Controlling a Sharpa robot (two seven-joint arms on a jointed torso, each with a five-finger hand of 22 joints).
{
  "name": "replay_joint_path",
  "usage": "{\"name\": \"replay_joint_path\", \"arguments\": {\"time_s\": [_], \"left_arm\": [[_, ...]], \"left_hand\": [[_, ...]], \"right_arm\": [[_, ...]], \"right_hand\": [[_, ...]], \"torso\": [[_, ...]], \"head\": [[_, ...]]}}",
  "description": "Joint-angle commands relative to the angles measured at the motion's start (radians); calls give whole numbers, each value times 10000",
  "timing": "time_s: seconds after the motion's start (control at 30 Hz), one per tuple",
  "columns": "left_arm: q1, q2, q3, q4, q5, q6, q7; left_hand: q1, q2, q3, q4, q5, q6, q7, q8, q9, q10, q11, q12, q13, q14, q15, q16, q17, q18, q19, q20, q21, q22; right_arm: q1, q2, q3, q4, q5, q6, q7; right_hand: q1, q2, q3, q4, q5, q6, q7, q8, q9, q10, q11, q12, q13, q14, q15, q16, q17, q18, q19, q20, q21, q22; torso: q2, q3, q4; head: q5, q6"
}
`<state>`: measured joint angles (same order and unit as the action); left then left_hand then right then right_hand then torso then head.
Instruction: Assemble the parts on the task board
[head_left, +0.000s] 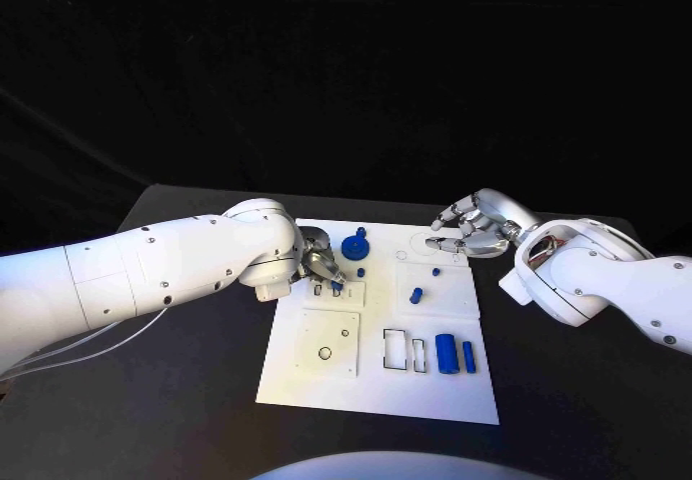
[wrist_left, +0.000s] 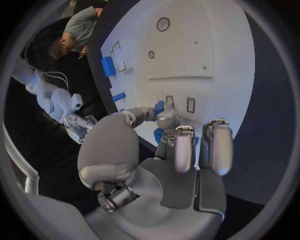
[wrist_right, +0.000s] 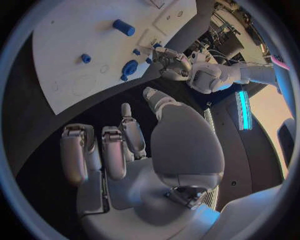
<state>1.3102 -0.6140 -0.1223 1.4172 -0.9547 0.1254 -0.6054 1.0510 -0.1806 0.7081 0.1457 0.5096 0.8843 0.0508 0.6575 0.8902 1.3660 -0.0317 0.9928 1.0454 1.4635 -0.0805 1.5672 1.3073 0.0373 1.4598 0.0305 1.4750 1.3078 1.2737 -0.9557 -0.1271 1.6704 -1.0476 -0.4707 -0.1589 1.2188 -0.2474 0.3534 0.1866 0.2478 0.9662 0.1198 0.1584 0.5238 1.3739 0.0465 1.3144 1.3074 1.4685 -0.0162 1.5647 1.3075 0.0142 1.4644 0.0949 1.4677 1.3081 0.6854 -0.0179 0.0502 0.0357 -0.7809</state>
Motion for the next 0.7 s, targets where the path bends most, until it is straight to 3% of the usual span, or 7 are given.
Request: {"name": "replay_joint_path", "arguments": {"time_s": [0.03,0.7], "left_arm": [[-12,37,7,7,-675,-114,-39],[-92,198,5,-128,-719,488,-290]], "left_hand": [[-58,50,1570,-1648,71,223,-133,65,232,84,-10,77,42,1073,-66,36,2635,-68,259,-30,82,1698],[-315,109,1553,-1647,-153,321,-159,245,230,188,0,168,59,1073,-147,36,2635,-89,318,-92,144,1780]], "right_arm": [[-14,7,-1,-4,-22,136,22],[-22,-5,-1,7,-21,157,27]], "right_hand": [[-64,58,-3,71,34,-54,13,48,8,5,-38,-26,185,982,-70,-11,2486,129,437,-83,-34,2120],[-78,67,-15,107,56,-55,11,58,32,2,-40,-31,179,981,-71,-14,2481,132,431,-85,-47,2115]], "torso": [[-3,0,-7],[7,-6,-19]], "head": [[14,-8],[27,-89]]}}
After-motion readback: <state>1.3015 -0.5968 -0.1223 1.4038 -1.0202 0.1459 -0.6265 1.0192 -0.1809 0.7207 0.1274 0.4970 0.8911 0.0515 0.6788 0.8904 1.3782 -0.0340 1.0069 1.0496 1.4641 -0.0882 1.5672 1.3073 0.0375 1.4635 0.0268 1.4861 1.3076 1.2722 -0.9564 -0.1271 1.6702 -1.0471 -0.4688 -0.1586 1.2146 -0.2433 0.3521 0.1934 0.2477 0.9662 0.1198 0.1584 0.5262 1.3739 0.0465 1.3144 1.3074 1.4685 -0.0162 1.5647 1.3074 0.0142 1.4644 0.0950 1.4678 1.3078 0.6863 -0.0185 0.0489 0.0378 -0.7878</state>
